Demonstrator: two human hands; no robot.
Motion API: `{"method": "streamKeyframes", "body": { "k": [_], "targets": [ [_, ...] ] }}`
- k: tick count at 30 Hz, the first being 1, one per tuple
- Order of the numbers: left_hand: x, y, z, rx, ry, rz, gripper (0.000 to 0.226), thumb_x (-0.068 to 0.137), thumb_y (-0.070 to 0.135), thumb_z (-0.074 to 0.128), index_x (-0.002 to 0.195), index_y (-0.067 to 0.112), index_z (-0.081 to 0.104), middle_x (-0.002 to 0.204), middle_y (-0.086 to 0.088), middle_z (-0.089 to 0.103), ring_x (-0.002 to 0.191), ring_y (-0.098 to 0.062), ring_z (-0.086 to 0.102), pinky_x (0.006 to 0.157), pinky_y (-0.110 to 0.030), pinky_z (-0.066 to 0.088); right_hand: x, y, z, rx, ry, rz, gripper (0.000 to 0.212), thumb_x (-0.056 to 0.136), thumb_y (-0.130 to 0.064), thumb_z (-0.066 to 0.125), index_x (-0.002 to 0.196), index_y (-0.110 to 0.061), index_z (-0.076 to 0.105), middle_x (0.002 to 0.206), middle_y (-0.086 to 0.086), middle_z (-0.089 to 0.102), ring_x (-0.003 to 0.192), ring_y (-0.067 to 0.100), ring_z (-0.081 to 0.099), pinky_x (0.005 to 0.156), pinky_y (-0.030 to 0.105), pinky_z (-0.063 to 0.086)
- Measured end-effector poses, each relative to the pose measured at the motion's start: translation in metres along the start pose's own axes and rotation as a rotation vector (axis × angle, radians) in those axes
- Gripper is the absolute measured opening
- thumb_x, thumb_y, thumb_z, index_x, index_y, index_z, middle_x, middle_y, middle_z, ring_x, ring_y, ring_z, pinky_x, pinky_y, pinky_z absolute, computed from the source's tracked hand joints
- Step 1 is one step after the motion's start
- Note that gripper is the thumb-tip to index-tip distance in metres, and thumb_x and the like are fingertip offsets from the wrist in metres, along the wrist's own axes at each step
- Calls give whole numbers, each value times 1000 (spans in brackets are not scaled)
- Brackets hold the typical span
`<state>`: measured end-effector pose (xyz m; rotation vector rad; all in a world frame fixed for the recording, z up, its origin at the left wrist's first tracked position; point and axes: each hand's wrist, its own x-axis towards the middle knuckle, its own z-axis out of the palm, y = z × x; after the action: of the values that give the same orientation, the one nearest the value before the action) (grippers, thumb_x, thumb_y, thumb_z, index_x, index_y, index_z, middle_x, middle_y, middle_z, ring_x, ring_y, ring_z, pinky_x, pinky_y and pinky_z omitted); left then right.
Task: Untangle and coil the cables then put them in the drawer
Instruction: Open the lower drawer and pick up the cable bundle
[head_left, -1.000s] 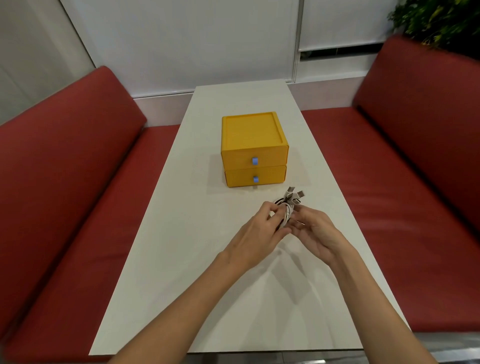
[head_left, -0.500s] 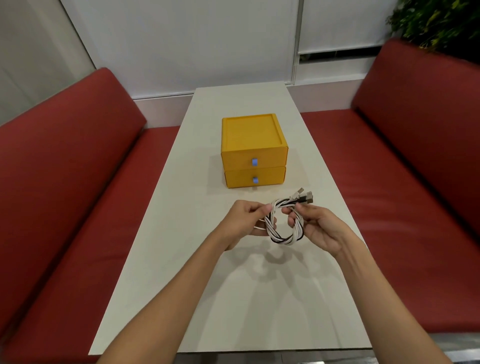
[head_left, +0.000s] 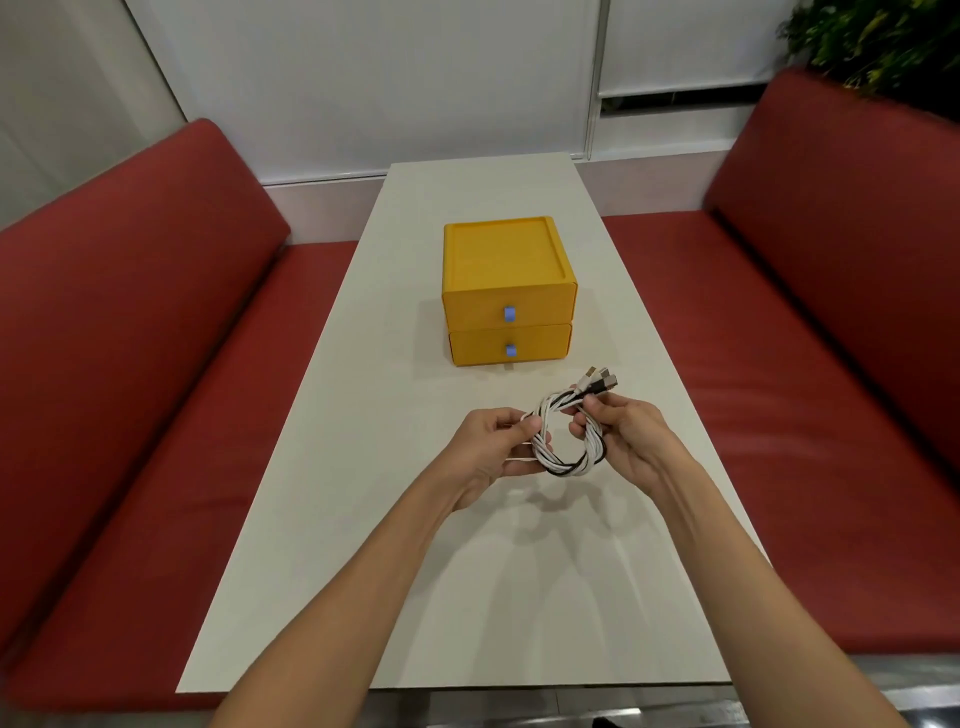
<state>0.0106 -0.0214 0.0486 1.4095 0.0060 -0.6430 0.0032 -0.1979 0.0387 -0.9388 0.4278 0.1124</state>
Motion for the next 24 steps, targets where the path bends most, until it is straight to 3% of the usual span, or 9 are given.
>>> {"method": "streamKeyframes", "body": {
  "k": [6, 10, 14, 19, 24],
  "targets": [
    [-1, -17, -1, 35, 41, -22, 10, 99, 4, 50, 100, -1, 58, 85, -13, 65, 70, -20, 69, 72, -32, 61, 6, 10, -1, -22, 46, 20, 15, 92, 12, 45, 91, 8, 60, 83, 16, 58, 67, 21, 53, 54, 25, 57],
    [3, -24, 6, 24, 59, -55, 16, 97, 9, 54, 112, 6, 60, 94, -14, 68, 78, -23, 70, 75, -34, 61, 6, 11, -12, -111, 20, 56, 12, 94, 5, 49, 93, 7, 61, 84, 16, 62, 70, 18, 60, 62, 25, 60],
    [9, -26, 18, 122, 46, -75, 25, 94, 9, 60, 116, -3, 61, 95, -16, 69, 76, -20, 68, 76, -30, 60, 7, 6, -29, -248, 47, 52, 13, 94, 2, 50, 96, 2, 63, 84, 13, 65, 74, 19, 63, 65, 26, 58],
    [18, -37, 39, 147, 123, -91, 22, 87, 1, 67, 108, 6, 61, 94, -23, 69, 71, -26, 67, 66, -33, 61, 4, -3, -55, -285, 103, 39, 21, 87, 14, 47, 95, 2, 63, 85, 19, 65, 64, 19, 66, 65, 28, 55],
    [24, -55, 65, 274, 193, -108, 20, 82, 1, 72, 100, 4, 63, 72, -14, 67, 49, -16, 61, 58, -33, 60, 0, -3, -87, -449, 187, 36, 37, 79, 21, 47, 108, 4, 62, 86, 17, 64, 66, 20, 57, 57, 24, 53]
  ]
}}
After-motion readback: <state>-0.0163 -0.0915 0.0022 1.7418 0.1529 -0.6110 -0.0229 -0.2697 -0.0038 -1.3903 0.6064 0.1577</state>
